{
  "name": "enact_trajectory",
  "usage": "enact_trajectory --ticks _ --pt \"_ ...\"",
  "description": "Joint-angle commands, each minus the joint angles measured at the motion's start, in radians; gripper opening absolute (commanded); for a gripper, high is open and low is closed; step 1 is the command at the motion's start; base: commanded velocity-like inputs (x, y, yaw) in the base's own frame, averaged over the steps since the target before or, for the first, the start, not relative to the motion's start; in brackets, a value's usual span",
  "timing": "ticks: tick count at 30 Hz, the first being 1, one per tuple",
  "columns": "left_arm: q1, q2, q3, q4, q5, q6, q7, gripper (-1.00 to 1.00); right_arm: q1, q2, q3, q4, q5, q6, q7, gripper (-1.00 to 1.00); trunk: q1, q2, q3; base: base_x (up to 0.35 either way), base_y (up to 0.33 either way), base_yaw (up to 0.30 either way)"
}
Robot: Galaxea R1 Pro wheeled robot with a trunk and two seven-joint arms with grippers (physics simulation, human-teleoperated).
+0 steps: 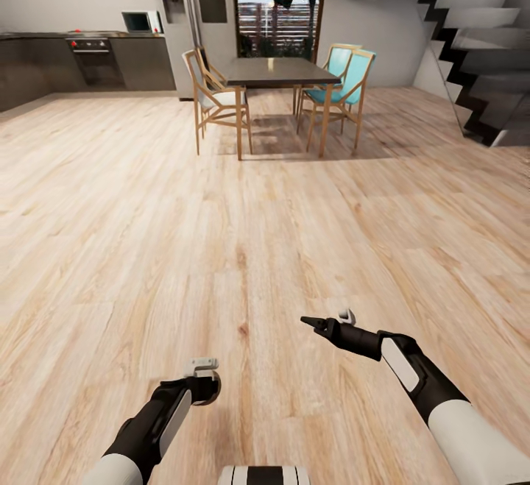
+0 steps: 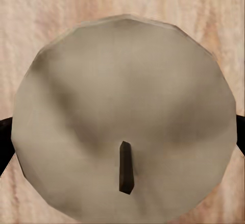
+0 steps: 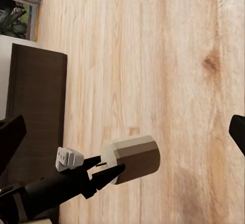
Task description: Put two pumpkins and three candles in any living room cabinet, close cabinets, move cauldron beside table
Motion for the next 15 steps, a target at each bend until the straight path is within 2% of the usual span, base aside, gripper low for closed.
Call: enact_trajectory --ticks 1,15 --pt "0.0 0.001 -0.004 -0.001 0.01 0.004 0.009 -1.0 0.0 -0.002 0.003 0.0 -0.007 0.006 -0.002 1.0 -0.001 0.0 0.003 0.0 0.0 0.0" --pt "0.0 0.0 -0.004 -0.001 0.01 0.005 0.009 -1.0 0.0 -0.002 0.002 -0.002 -0.008 0.004 -0.001 1.0 -0.007 0.003 0.057 0.0 0.0 0.0"
